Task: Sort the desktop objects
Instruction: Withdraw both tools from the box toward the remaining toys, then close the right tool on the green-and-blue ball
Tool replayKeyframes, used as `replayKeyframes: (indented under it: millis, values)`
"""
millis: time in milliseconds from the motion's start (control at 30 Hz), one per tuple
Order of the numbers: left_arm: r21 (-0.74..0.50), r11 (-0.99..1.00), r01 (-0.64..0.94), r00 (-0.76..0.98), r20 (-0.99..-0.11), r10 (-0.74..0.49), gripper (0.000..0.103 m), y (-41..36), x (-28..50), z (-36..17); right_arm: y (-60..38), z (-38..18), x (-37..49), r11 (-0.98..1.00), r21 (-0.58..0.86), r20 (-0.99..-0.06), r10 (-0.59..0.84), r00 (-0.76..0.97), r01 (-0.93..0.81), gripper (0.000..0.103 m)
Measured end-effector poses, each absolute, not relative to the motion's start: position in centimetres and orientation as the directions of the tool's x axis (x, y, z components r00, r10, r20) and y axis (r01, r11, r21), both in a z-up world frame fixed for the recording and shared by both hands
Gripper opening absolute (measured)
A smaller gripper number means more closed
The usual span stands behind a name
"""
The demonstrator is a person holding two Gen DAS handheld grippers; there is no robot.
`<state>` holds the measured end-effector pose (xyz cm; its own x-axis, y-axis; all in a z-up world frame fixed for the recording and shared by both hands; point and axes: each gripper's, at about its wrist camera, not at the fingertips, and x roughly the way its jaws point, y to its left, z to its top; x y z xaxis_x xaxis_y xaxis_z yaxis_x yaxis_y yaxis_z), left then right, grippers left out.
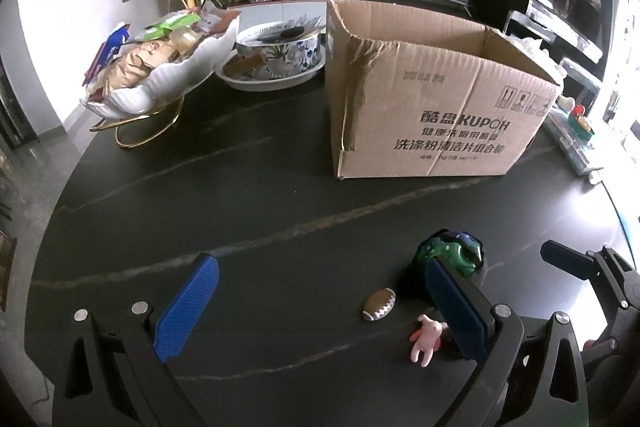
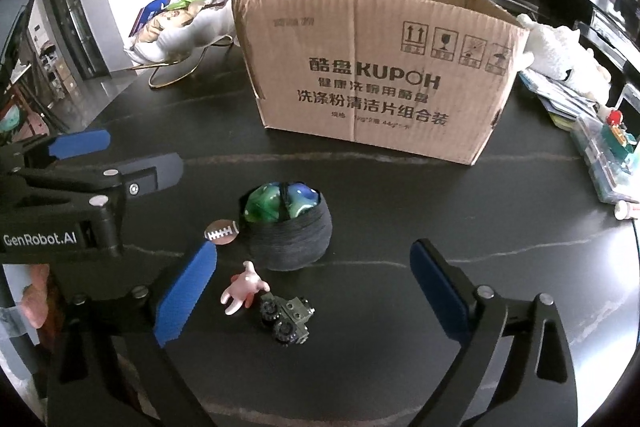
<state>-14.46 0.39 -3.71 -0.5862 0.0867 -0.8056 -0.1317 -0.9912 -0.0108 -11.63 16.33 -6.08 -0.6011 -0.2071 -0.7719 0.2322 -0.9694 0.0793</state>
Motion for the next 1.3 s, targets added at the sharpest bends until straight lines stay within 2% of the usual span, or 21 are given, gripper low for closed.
replayKeyframes:
  millis: [200,833,1033,1200,1300]
  values:
    - [-0.008,-0.990,-0.142,-0.555,-0.828,0.086,0.102,0.6,-14.8,-5.1,16.0,-6.9,-12.6,-0.967,0.108,-0.785,-0.226,-0.576,0.233,0.089]
    - [-0.038,-0.987,-0.158,-0.497,-0.860,0.113,0.102,0.9,-15.7,-6.7,14.3,-8.5,-15.1,-0.962,0.060,-0.810,-0.203,-0.551,0.266,0.082]
    - [-0.059,-0.986,-0.157,-0.481,-0.867,0.128,0.102,0.8,-15.8,-6.9,13.8,-8.7,-15.4,-0.956,0.057,-0.809,-0.214,-0.548,0.288,0.073]
    - [-0.060,-0.986,-0.155,-0.474,-0.871,0.127,0.102,0.6,-15.9,-7.1,13.4,-9.1,-15.6,-0.949,0.063,-0.815,-0.227,-0.532,0.309,0.061]
    - [-0.063,-0.987,-0.149,-0.471,-0.873,0.127,0.102,0.4,-15.9,-7.2,13.4,-9.2,-15.7,-0.949,0.065,-0.815,-0.229,-0.532,0.309,0.061]
